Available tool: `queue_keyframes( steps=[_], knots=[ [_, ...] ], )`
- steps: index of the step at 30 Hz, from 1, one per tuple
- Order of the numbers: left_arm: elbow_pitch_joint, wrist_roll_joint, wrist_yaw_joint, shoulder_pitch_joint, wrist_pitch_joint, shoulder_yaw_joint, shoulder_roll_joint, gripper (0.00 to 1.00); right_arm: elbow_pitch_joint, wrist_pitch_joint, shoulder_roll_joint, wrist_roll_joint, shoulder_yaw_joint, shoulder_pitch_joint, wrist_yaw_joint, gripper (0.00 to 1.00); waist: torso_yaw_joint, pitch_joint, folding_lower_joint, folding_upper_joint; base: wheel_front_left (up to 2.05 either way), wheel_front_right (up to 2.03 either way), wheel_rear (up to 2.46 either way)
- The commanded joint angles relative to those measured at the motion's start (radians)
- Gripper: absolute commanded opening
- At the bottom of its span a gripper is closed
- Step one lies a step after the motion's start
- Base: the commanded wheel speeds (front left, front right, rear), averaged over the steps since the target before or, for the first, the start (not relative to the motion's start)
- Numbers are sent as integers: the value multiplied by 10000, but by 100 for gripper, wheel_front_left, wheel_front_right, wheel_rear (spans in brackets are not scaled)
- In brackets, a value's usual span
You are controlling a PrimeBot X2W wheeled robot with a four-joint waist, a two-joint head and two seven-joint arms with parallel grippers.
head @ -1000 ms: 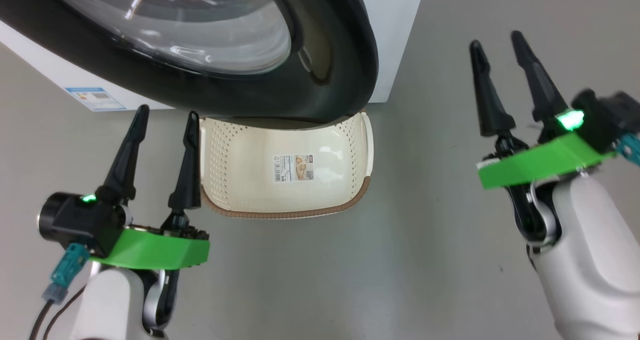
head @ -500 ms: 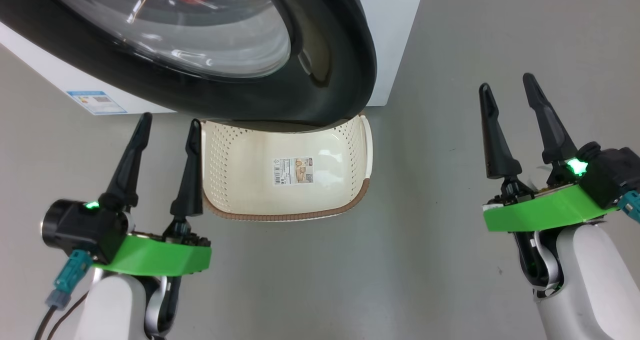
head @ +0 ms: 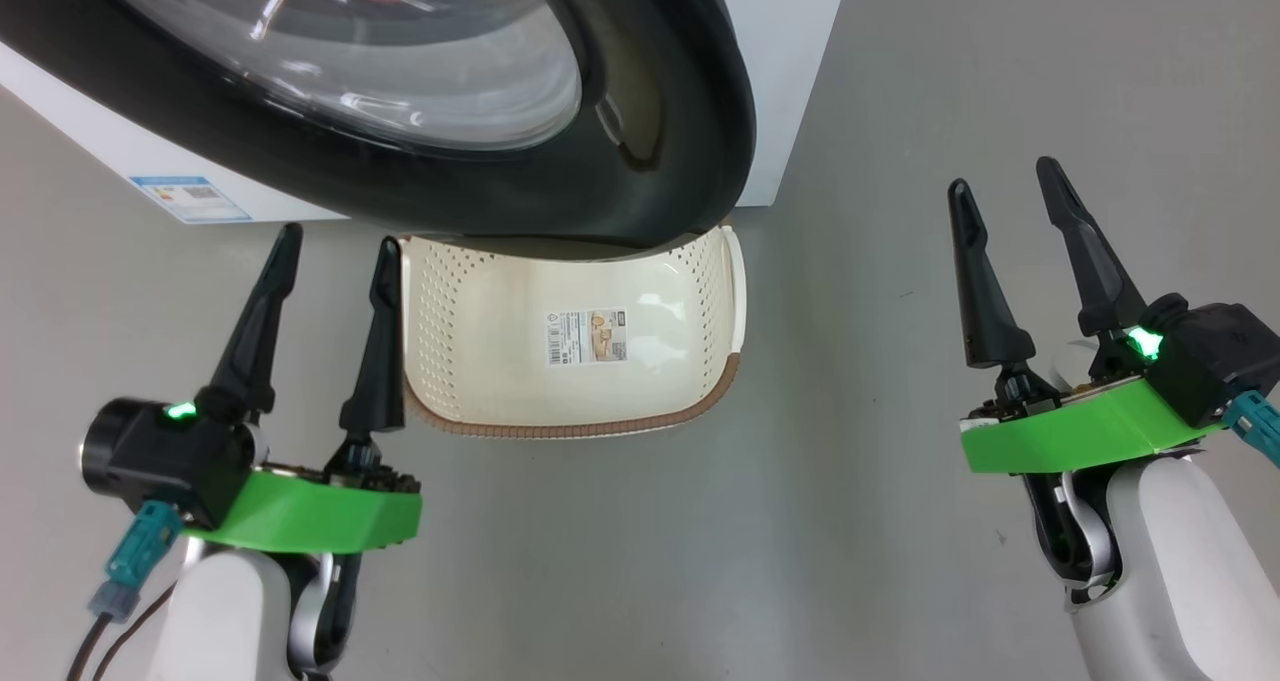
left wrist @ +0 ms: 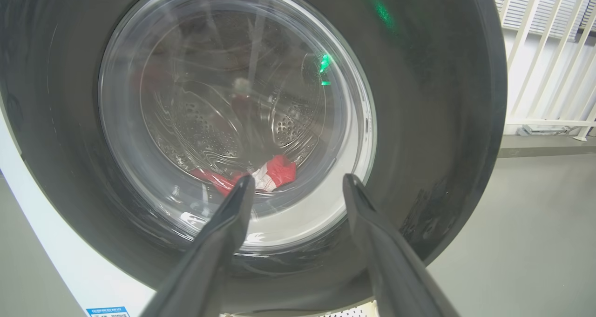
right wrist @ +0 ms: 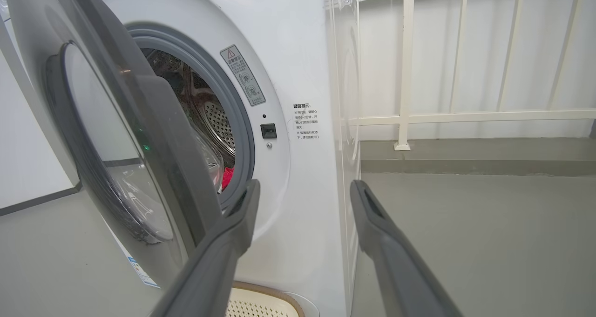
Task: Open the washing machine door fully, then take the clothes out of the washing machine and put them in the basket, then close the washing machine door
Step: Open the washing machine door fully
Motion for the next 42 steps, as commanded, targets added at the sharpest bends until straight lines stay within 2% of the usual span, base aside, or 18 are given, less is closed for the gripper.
queue_keyframes(
  steps=[1,11,12,13,14,15,18,25,26,31,38,42],
  knots=[
    [-300,140,-56,61,-49,318,142,100,-201,-62,71,-107,196,48,48,100,9,15,0,0,0,0,0],
    [-358,321,-56,23,-49,398,155,100,-298,-62,71,-10,284,-67,48,100,-11,109,0,0,0,0,0],
    [-368,326,-56,19,-49,397,155,100,-311,-62,71,7,305,-84,48,75,-8,119,0,0,0,0,0],
    [-380,326,-56,14,-49,394,154,100,-298,-62,71,49,339,-103,48,40,-6,126,0,0,0,0,0],
    [-390,327,-56,15,-49,388,154,100,-305,-62,71,182,374,-140,48,16,-3,122,0,0,0,0,0],
    [-403,336,-56,20,-49,385,153,100,-260,-62,71,354,430,-169,48,0,0,120,0,0,0,0,0],
    [-485,359,-56,20,-49,398,150,100,-169,-62,71,861,589,-382,48,0,36,149,0,0,0,0,0],
    [-693,320,-56,-60,-49,251,142,100,547,-62,72,3388,893,-1359,48,0,249,292,0,0,0,0,0],
    [-693,320,-56,-60,-49,251,142,100,547,-62,72,3388,893,-1359,48,0,249,292,0,0,0,0,0],
    [-856,320,-55,-62,-49,287,139,100,1220,24,-211,5592,1476,-2473,48,0,440,484,0,0,0,0,0],
    [-938,317,-55,-147,-49,283,133,100,1848,1152,-602,8811,1780,-3887,48,0,709,691,0,0,0,0,0],
    [-974,350,-50,-166,-49,282,131,100,2162,2479,-552,10840,1615,-4510,48,0,811,776,0,0,0,0,0]
  ],
)
